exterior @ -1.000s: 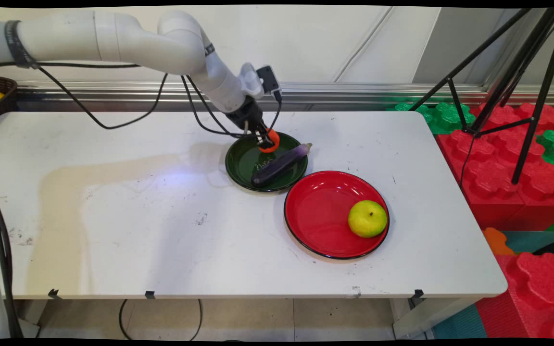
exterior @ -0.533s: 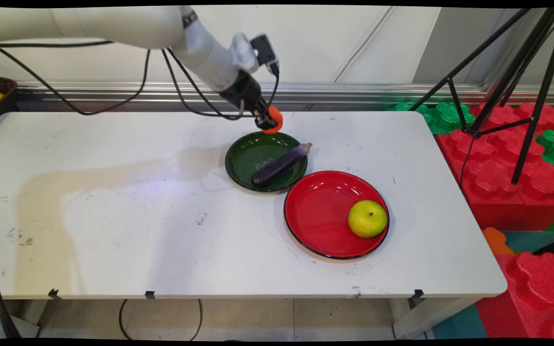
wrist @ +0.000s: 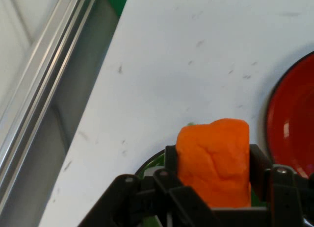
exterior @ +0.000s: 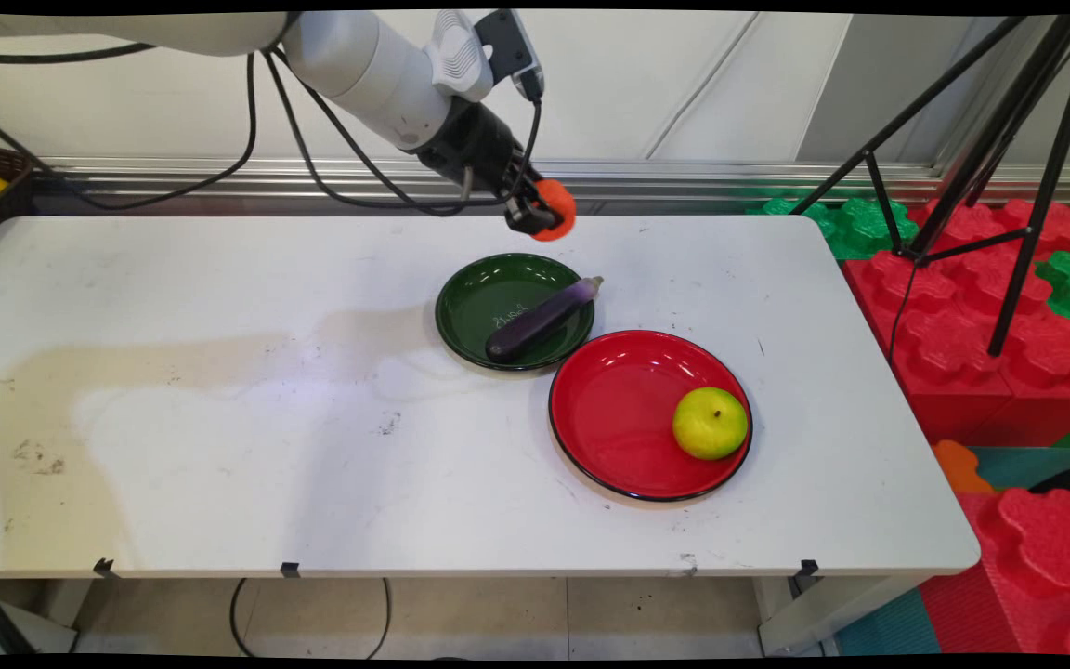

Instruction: Place the picked object on the red plate

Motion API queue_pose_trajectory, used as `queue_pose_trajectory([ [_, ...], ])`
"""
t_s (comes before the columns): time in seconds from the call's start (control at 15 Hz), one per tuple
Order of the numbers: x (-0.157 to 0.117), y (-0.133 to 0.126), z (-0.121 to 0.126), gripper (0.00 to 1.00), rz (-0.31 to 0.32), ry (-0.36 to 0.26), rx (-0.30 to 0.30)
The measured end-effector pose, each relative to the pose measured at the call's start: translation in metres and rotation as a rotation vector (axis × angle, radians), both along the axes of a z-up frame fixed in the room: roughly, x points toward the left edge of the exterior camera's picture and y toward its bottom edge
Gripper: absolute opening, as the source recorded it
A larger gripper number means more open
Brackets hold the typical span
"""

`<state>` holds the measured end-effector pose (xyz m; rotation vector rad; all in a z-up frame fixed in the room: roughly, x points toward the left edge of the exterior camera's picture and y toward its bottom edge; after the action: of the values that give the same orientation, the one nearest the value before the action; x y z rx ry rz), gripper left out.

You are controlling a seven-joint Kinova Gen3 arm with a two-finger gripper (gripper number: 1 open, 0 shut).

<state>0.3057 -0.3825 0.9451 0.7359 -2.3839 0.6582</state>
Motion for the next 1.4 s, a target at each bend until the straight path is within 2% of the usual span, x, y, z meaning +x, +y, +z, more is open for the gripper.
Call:
queue_pose_trajectory([
  [0.27, -0.024, 0.034, 0.014, 0.00, -0.036, 0.048, 0.018],
  [0.67, -0.061, 0.061, 0.008, 0.00, 0.003, 0.087, 0.081],
  [1.07, -0.093, 0.062, -0.016, 0.00, 0.054, 0.087, 0.138],
  [1.4, -0.113, 0.057, -0.044, 0.00, 0.072, 0.071, 0.194],
])
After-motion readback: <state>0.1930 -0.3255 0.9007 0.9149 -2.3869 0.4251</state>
